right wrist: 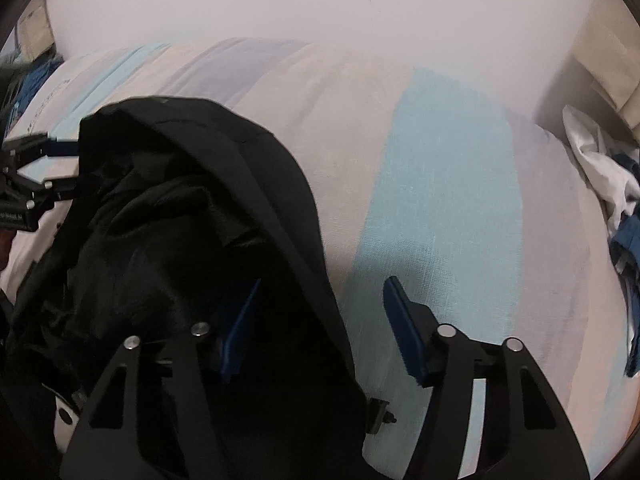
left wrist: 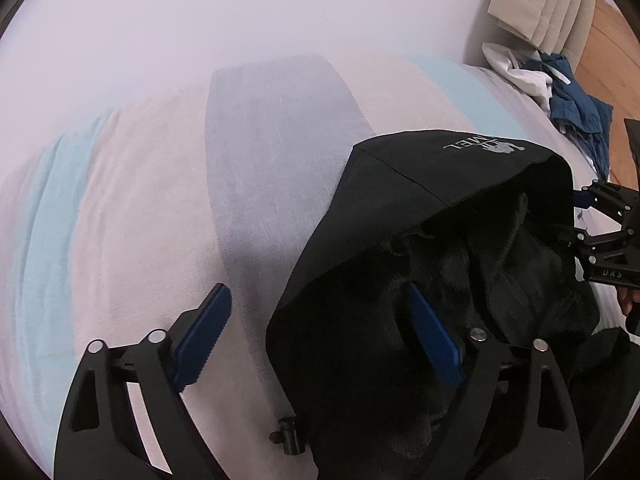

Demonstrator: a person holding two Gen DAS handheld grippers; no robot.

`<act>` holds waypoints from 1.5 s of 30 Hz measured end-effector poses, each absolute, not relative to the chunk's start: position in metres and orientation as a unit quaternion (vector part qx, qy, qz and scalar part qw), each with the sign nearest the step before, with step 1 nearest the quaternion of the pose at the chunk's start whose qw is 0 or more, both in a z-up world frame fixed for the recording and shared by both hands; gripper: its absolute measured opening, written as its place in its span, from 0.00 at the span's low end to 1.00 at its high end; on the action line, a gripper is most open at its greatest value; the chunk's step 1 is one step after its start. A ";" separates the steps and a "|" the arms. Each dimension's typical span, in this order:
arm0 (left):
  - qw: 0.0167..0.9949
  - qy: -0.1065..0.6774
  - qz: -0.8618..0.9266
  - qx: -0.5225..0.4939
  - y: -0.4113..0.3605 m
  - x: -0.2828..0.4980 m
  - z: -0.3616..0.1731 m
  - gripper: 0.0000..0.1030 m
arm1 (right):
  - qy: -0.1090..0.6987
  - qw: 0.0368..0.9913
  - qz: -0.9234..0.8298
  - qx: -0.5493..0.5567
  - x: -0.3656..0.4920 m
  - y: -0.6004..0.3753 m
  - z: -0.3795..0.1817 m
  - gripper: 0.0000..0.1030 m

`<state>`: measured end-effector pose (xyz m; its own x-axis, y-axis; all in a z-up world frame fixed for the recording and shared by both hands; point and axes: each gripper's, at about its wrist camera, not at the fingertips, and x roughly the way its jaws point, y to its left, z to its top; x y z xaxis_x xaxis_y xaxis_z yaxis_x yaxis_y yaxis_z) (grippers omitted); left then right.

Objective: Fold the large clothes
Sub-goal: 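Grasp the black hood with the left tool while the right tool grasps it too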

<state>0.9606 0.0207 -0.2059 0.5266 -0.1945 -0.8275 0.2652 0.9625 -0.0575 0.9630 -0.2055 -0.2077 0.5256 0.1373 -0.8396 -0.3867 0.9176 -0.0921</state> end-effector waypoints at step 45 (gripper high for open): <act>0.893 0.425 -0.126 0.072 -0.010 0.806 -0.114 0.03 | 0.406 0.889 0.112 -0.183 0.813 -0.175 -0.104 0.02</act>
<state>0.8062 -0.0104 -0.1141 0.6069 -0.1641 -0.7776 0.2870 0.9577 0.0219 0.8132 -0.1746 -0.1038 0.6460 0.0508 -0.7617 -0.3478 0.9078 -0.2344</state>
